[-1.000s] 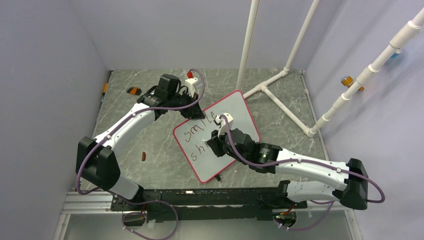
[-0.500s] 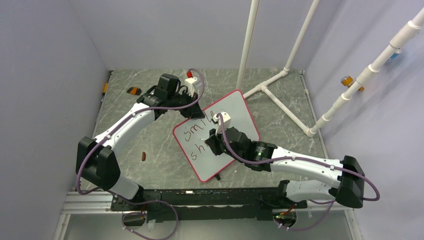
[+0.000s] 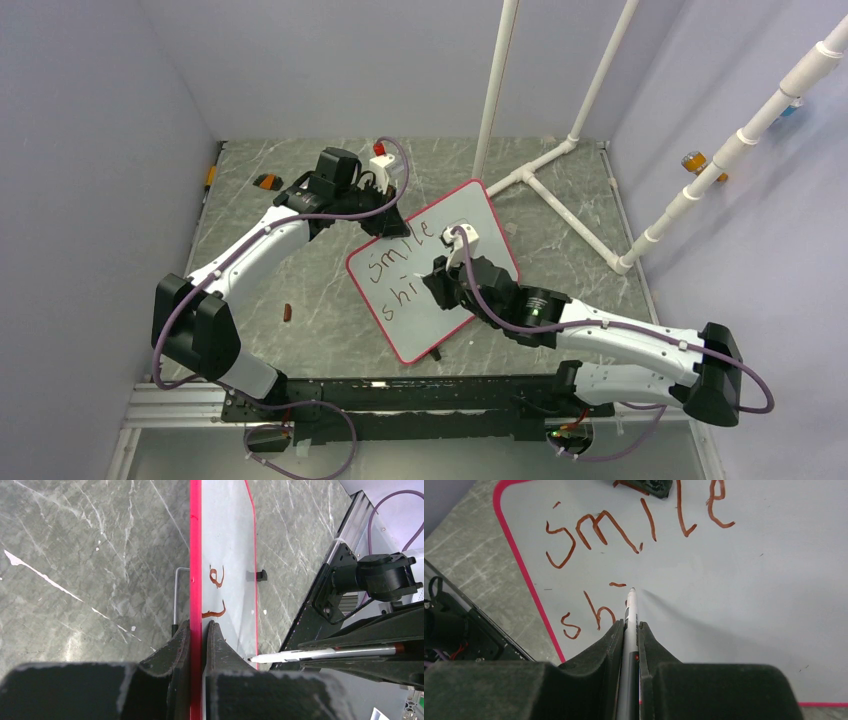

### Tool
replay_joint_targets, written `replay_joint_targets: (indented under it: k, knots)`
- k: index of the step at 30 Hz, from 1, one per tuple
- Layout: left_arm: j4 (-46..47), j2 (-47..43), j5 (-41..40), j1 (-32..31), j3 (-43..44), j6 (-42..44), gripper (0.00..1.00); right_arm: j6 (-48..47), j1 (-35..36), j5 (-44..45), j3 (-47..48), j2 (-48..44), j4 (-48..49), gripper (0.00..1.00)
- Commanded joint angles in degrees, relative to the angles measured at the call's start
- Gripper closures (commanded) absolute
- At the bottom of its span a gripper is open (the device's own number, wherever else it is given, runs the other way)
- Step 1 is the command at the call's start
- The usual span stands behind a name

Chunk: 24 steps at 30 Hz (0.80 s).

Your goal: Write a sentence on the whiteboard

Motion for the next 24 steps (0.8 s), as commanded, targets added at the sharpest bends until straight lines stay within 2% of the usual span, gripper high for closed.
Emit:
replay_joint_targets:
  k: [1,24]
  knots:
    - [3.4,-1.7,-5.4,0.3,1.1,3.7,1.00,0.9,-0.2,1.9,-1.0,-3.1,1.8,1.00]
    - [3.4,-1.9,-5.4,0.4,1.2,3.8,1.00,1.2,-2.0,0.0,-2.4,1.3,2.7,1.00]
